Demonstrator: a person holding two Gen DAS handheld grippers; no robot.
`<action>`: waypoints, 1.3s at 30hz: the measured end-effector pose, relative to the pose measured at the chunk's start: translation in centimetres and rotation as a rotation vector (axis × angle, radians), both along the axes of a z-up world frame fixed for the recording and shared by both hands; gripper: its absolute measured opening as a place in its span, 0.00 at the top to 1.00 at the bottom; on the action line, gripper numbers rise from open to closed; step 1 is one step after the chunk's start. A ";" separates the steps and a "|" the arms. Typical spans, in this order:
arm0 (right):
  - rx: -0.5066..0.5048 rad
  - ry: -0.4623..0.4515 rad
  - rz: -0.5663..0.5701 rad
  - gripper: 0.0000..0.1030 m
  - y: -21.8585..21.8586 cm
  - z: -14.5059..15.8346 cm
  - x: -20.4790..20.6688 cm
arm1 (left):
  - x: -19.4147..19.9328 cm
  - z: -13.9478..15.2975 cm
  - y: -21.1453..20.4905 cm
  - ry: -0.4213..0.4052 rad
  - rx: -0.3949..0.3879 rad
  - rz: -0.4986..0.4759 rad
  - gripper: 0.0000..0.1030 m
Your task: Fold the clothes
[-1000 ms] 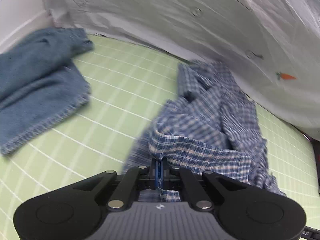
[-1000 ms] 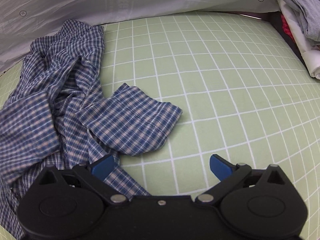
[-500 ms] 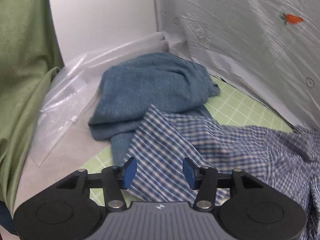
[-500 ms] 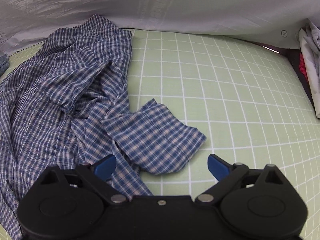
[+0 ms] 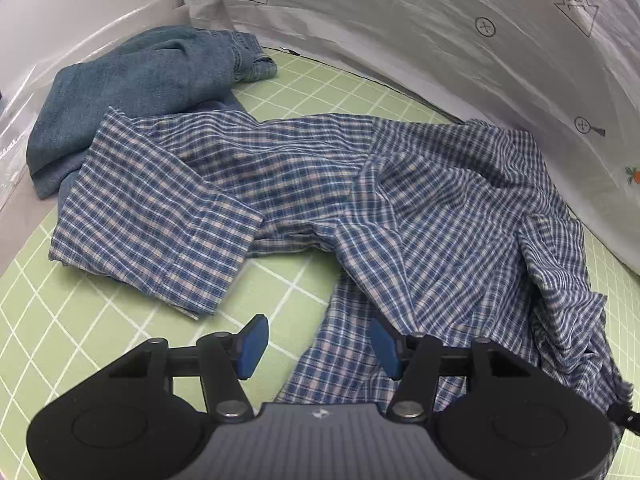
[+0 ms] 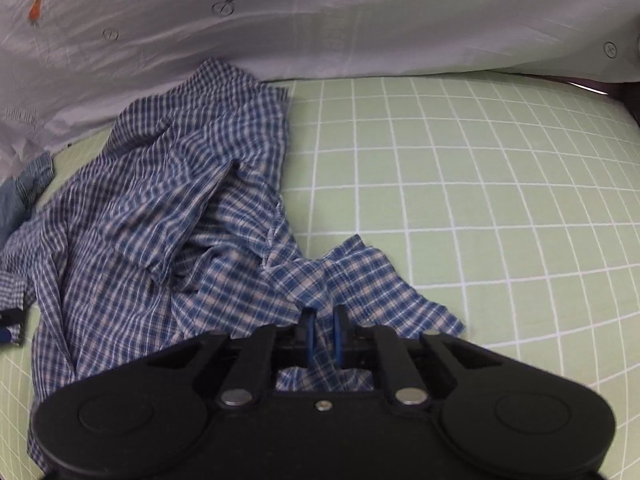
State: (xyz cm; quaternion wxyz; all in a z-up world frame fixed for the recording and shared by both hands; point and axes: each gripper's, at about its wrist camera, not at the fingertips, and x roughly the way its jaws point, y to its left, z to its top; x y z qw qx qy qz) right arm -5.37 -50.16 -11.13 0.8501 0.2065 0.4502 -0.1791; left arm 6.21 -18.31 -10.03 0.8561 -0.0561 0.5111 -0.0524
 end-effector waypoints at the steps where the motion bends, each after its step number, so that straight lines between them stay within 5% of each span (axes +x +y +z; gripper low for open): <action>1: 0.014 -0.018 -0.021 0.90 -0.9 0.2 -0.7 | -0.1 0.0 -0.4 0.004 0.005 -0.012 0.44; 5: 0.049 -0.064 -0.085 0.88 -4.2 0.5 -3.4 | -0.2 -0.2 -2.3 0.022 0.029 -0.056 0.44; 7: 0.036 -0.047 -0.104 0.67 -5.0 0.3 -4.2 | -0.2 -0.3 -3.2 0.031 0.037 -0.077 0.44; 9: -0.005 -0.042 -0.132 0.55 -5.2 0.2 -5.0 | -0.3 -0.4 -4.1 0.044 0.044 -0.101 0.43; 18: 0.094 -0.079 -0.174 0.47 -5.9 -2.4 -5.0 | -1.4 -1.9 -7.0 0.105 0.106 -0.177 0.37; 20: 0.078 -0.067 -0.138 0.51 -5.6 -2.9 -3.9 | -1.4 -2.2 -7.3 0.110 0.116 -0.181 0.37; 22: 0.066 -0.074 -0.108 0.94 -5.9 -3.0 -3.4 | -1.3 -2.4 -7.4 0.116 0.123 -0.179 0.37; 23: 0.047 -0.086 -0.115 0.98 -6.5 -2.7 -3.4 | -1.2 -2.5 -7.4 0.120 0.127 -0.178 0.37; 26: -0.091 -0.117 -0.216 0.98 -10.0 -0.1 -3.9 | -1.0 -2.8 -7.3 0.127 0.138 -0.173 0.37; 30: -0.398 -0.118 -0.517 0.98 -17.9 4.7 -6.0 | -0.9 -3.3 -7.0 0.140 0.143 -0.164 0.37; 32: -0.456 -0.086 -0.621 0.96 -20.1 5.7 -7.2 | -0.9 -3.4 -6.9 0.147 0.143 -0.158 0.36; 35: -0.489 -0.039 -0.716 0.67 -22.3 6.6 -8.8 | -0.8 -3.3 -6.7 0.152 0.145 -0.153 0.36; 36: -0.470 -0.038 -0.692 0.50 -21.8 6.3 -9.0 | -0.8 -3.2 -6.7 0.151 0.147 -0.154 0.36; 39: -0.335 -0.059 -0.546 0.35 -19.2 4.6 -9.4 | -1.0 -2.7 -6.7 0.147 0.149 -0.163 0.36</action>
